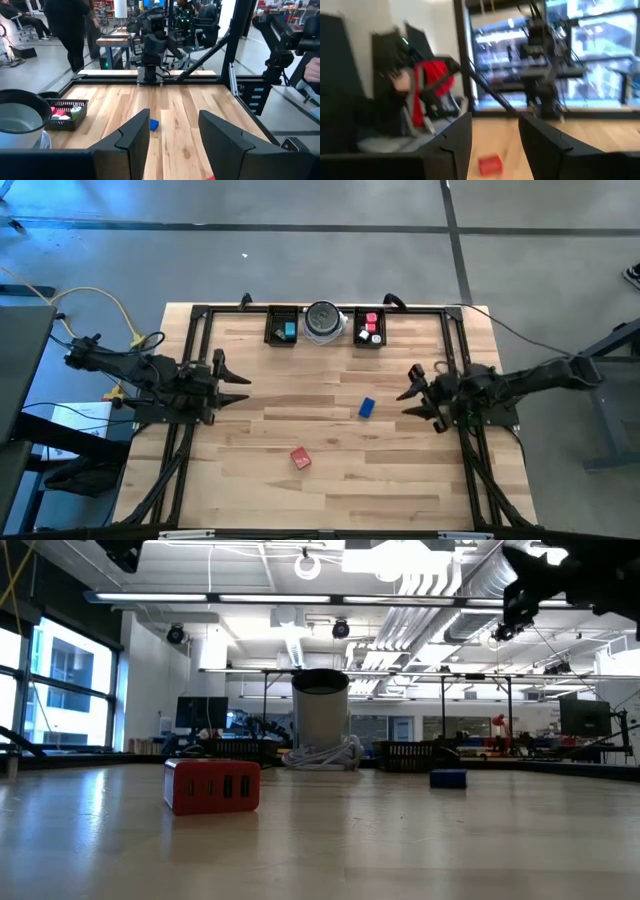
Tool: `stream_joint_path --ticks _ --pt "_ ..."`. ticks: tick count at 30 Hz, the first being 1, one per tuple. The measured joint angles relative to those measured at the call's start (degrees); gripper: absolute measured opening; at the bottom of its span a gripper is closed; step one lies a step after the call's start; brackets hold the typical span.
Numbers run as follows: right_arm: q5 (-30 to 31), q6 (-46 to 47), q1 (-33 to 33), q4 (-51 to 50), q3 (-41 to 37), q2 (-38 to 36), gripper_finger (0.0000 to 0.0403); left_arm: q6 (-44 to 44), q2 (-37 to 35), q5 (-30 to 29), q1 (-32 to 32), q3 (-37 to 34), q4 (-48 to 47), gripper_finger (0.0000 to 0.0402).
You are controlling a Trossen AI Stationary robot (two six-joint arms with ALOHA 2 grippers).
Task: Pick & Place Office items
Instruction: Put the red charger adapter into the right black basket
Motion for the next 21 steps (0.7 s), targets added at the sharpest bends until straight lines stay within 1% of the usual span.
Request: stream_joint_path --ticks 2,6,9,11,15,19,21 --pt "3.0 -0.83 1.96 0.4 0.0 3.13 0.0148 0.02 -0.05 0.0 0.0 0.0 -0.01 0.0162" --pt "2.44 -0.04 3.62 3.99 0.0 8.8 0.0149 -0.12 -0.13 0.0 0.0 0.0 0.07 0.0162" --pt "2.76 0.62 3.37 6.72 0.01 12.35 0.0148 -0.17 -0.13 0.0 0.0 0.0 0.07 0.0162" --pt "3.61 1.34 2.73 6.56 0.66 14.94 0.0148 -0.33 -0.13 0.02 -0.02 0.0 0.07 0.0162" --pt "7.24 1.29 2.29 0.98 4.83 20.81 0.0149 -1.24 -0.13 0.45 -0.02 0.0 0.09 0.0162" --pt "9.49 -0.75 2.68 -8.1 11.6 27.23 0.0149 -1.71 -0.13 0.55 -0.02 0.0 0.07 0.0162" --pt "10.53 -2.13 3.28 -14.16 15.25 29.58 0.0149 -2.08 -0.13 0.57 -0.02 0.0 0.07 0.0162"
